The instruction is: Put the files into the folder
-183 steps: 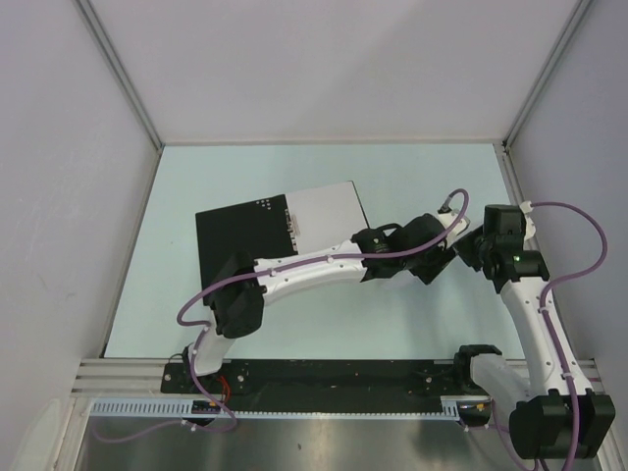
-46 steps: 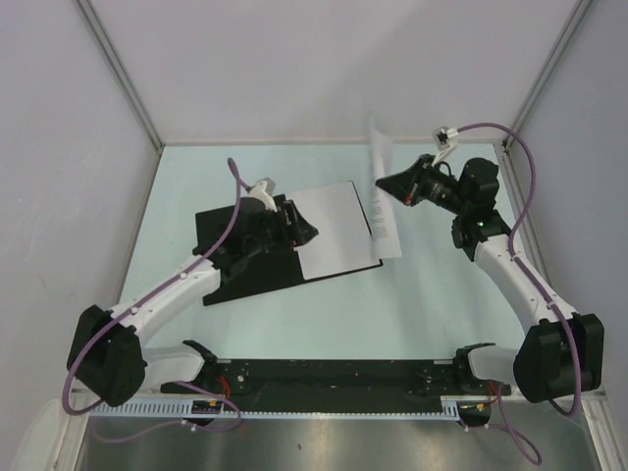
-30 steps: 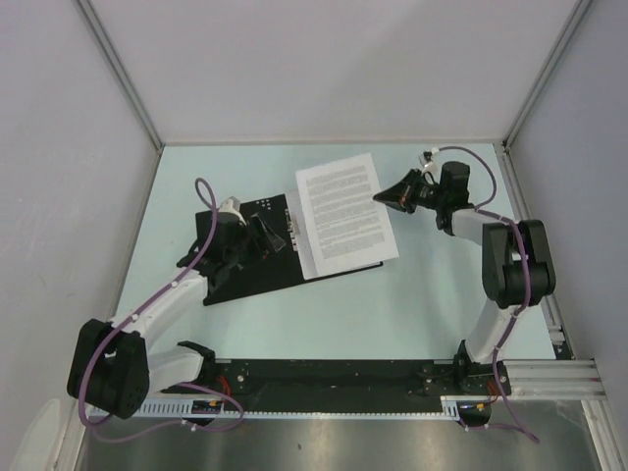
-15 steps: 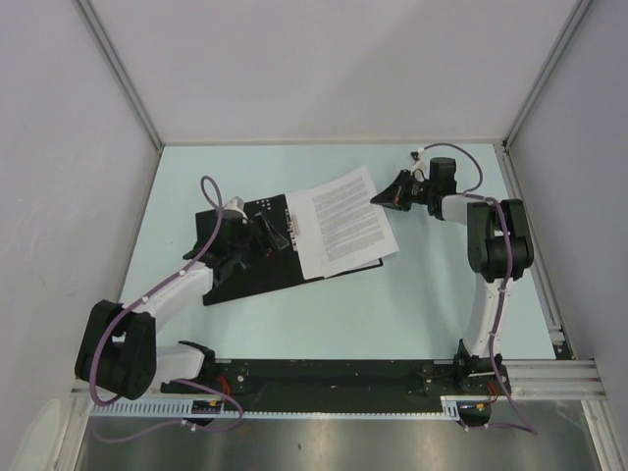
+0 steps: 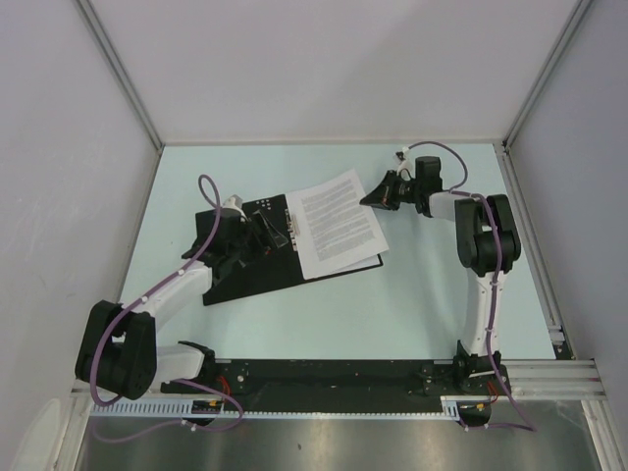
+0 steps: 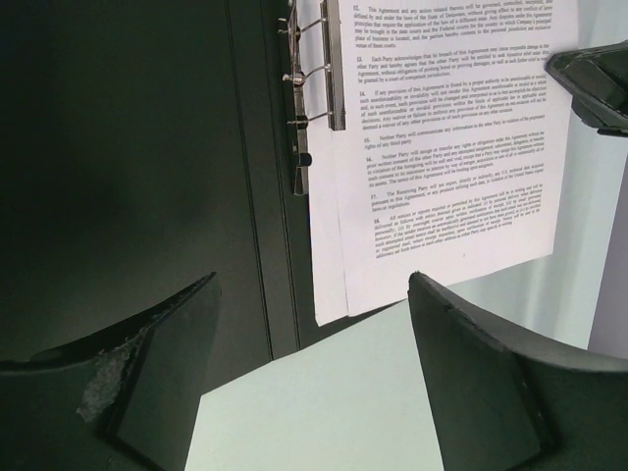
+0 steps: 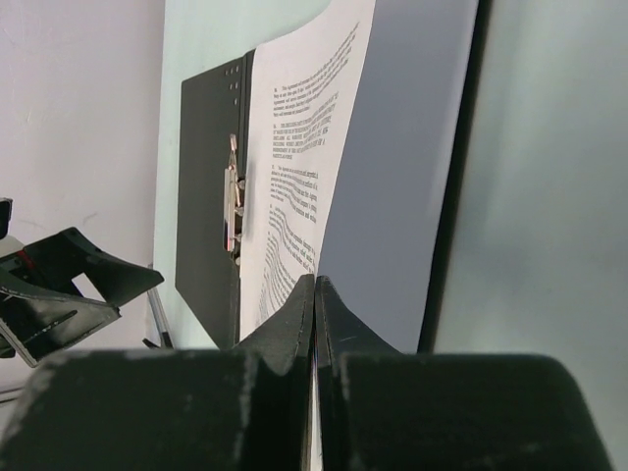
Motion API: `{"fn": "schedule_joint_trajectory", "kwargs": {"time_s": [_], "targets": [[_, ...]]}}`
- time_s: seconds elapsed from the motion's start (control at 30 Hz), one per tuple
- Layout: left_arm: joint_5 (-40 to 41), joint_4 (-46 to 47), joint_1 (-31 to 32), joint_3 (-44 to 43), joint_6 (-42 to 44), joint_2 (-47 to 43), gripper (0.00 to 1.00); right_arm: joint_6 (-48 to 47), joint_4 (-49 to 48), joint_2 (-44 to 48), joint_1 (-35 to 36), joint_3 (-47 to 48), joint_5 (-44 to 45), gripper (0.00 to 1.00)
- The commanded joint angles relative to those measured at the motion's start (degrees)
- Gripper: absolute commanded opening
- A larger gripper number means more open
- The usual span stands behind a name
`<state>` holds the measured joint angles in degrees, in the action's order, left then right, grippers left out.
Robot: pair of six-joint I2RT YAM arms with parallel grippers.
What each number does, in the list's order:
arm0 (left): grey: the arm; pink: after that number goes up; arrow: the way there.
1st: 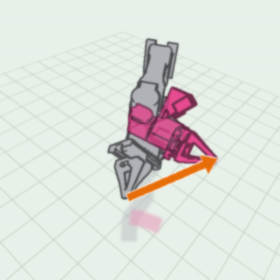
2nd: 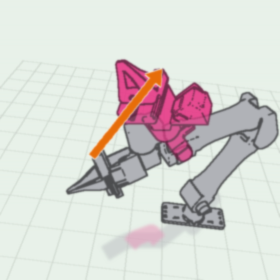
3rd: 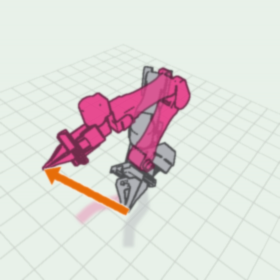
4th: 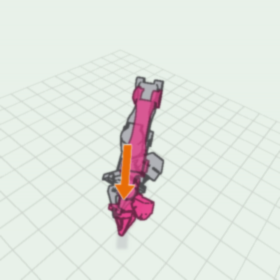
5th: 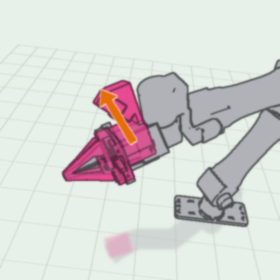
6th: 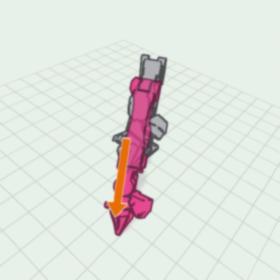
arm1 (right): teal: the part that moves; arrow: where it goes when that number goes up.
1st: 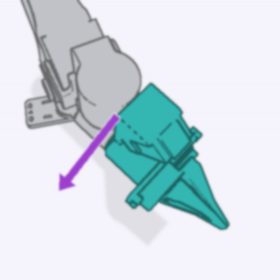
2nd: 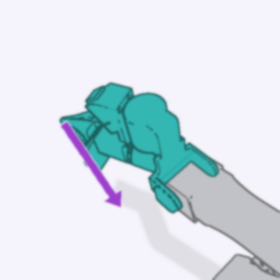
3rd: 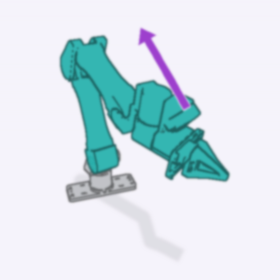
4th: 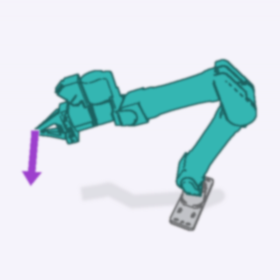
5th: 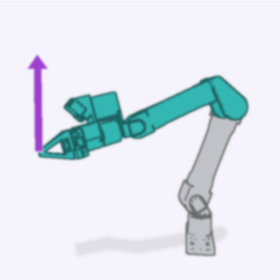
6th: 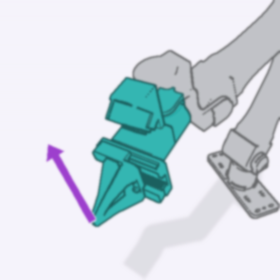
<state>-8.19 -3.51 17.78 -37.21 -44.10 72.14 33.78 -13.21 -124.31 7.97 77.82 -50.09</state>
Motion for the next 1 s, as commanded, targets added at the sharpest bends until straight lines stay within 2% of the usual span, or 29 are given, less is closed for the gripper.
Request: {"fn": "schedule_joint_trajectory", "kwargs": {"time_s": [0.0,0.33,0.97], "targets": [[-0.95,1.84,-0.82,-1.72,0.24,-0.77,0.83,-1.7,0.73,0.12,1.35,2.25,0.95,0.0],[-1.31,2.28,-1.17,-1.11,0.24,-1.91,0.83,-1.97,3.02,0.3,2.49,1.9,4.47,0.0],[-2.01,2.72,-1.43,-0.41,0.24,-2.18,0.84,2.87,-0.23,2.23,4.69,-1.18,8.6,0.0]]}}
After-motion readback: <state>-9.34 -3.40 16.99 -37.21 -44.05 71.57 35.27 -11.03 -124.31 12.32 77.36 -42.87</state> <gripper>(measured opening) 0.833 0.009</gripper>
